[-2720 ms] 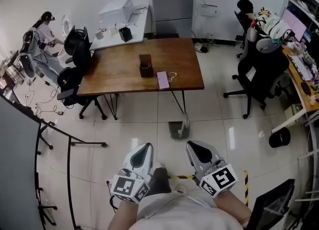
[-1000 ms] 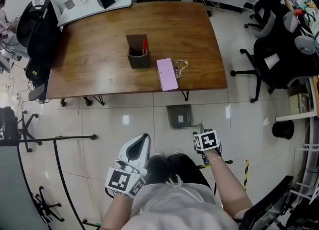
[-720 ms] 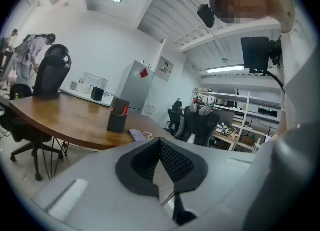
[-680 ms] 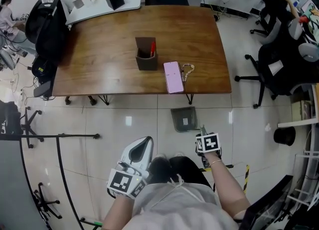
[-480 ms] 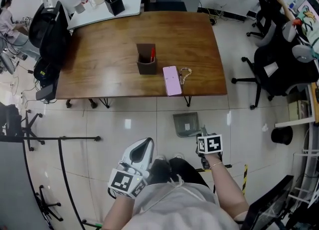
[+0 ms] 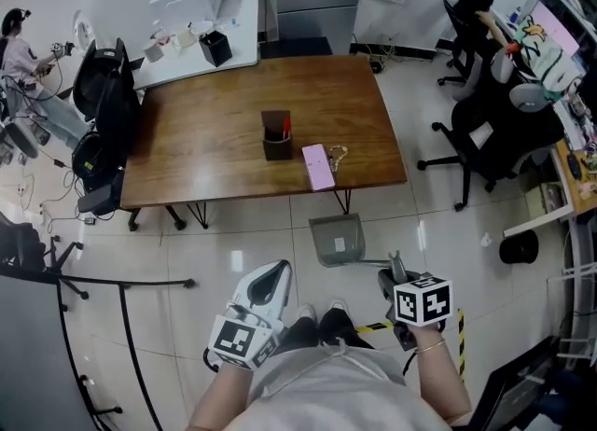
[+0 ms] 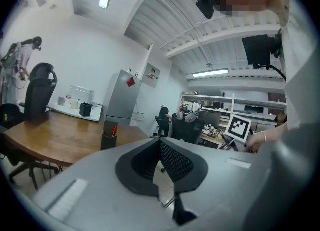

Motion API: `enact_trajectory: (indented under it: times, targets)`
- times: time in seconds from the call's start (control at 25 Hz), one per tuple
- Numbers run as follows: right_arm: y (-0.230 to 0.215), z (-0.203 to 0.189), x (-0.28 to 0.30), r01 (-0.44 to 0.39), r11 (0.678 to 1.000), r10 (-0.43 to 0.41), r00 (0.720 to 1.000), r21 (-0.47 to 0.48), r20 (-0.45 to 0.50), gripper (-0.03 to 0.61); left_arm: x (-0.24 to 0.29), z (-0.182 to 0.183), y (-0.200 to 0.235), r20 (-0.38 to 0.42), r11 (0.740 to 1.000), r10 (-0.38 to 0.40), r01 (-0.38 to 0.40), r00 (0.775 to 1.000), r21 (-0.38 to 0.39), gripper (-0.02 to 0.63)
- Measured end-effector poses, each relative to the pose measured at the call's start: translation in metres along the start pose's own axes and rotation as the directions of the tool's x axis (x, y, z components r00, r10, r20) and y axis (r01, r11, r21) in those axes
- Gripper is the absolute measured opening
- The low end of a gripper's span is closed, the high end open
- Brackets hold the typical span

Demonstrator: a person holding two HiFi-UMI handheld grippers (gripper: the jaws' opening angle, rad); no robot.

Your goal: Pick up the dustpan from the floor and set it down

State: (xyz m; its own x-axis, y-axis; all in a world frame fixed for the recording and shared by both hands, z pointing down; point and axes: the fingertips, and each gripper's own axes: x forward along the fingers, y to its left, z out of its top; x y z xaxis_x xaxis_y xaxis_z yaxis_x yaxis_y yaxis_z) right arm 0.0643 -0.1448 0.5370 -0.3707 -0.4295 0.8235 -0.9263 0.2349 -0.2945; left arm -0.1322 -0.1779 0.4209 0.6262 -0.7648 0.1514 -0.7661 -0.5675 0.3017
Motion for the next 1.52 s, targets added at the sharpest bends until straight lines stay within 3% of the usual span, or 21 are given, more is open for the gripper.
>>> enact_trajectory:
  times: [0.2, 0.44, 0.92, 1.16, 1.4, 1.52]
  targets:
    - [0.021, 0.01, -0.03, -0.039, 0.999, 0.039, 0.998, 0.0, 0.057, 0.003, -0.021, -0.016, -0.005, -0.005, 1.0, -0.012, 0.012, 1.0, -0.021, 0.012]
    - [0.034, -0.001, -0.039, -0.075, 0.996, 0.076, 0.996, -0.044, 0.043, 0.003, -0.042, -0.008, -0.015, 0.03, 0.999, 0.03, -0.03, 0.999, -0.02, 0.012]
    - [0.017, -0.109, -0.102, -0.141, 0.971, 0.141, 0.99, -0.191, -0.01, 0.003, -0.121, -0.037, -0.114, 0.118, 0.988, 0.14, -0.147, 0.983, 0.046, 0.012]
    - [0.004, -0.159, -0.125, -0.136, 0.976, 0.129, 0.99, -0.17, -0.053, 0.003, -0.144, -0.047, -0.159, 0.114, 0.989, 0.121, -0.13, 0.986, 0.073, 0.012]
    - [0.002, -0.185, -0.124, -0.111, 0.983, 0.104, 0.993, -0.149, -0.051, 0.003, -0.155, -0.045, -0.167, 0.119, 0.991, 0.091, -0.101, 0.989, 0.087, 0.012]
    - [0.006, -0.191, -0.123, -0.1, 0.982, 0.093, 0.994, -0.158, -0.055, 0.003, -0.157, -0.039, -0.169, 0.135, 0.996, 0.065, -0.073, 0.989, 0.055, 0.012]
